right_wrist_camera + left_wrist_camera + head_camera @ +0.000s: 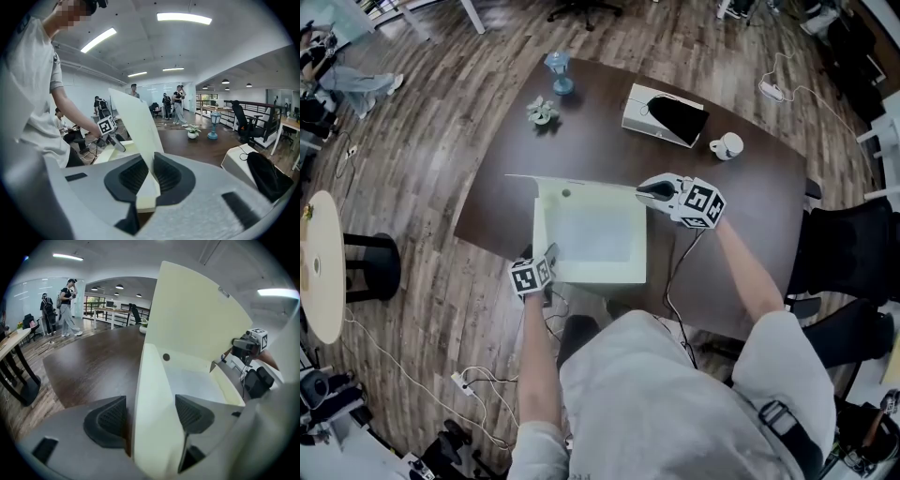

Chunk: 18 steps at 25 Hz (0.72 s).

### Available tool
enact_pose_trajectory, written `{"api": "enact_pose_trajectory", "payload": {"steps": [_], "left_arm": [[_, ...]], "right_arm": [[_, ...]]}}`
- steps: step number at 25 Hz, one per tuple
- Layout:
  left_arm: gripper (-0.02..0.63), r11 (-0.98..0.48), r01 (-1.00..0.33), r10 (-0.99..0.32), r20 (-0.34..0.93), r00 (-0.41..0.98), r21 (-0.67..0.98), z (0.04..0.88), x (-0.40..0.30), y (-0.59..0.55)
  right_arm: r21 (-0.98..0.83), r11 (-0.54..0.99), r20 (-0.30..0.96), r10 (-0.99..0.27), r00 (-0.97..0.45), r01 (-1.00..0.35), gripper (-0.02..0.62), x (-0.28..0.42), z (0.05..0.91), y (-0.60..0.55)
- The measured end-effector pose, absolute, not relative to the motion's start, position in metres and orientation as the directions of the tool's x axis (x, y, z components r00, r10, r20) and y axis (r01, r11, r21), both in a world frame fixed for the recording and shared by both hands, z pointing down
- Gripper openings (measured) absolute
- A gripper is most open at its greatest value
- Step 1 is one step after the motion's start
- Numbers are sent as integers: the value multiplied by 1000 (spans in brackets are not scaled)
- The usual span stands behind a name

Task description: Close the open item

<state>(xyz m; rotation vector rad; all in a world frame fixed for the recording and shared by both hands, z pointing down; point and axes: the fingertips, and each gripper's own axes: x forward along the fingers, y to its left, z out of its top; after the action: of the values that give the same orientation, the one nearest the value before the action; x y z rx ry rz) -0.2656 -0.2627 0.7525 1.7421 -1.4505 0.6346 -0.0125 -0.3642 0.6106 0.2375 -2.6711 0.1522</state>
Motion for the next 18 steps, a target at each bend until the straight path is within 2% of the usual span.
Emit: {"api": "enact_pose_trajectory", "payload": {"steps": [8, 14, 18], "left_arm": [[305, -96, -970, -662, 713, 231, 225, 733, -279, -265], [305, -70, -977, -741, 645, 186, 202, 703, -298, -229], [305, -61, -976, -764, 620, 181, 210, 706, -285, -182]], "right_arm": [[139, 961, 509, -275, -816, -238, 35, -14, 616, -328], [164, 945, 515, -327, -793, -283, 32, -12, 616, -315], [185, 941, 522, -337, -783, -282, 32, -14, 619, -310]]}}
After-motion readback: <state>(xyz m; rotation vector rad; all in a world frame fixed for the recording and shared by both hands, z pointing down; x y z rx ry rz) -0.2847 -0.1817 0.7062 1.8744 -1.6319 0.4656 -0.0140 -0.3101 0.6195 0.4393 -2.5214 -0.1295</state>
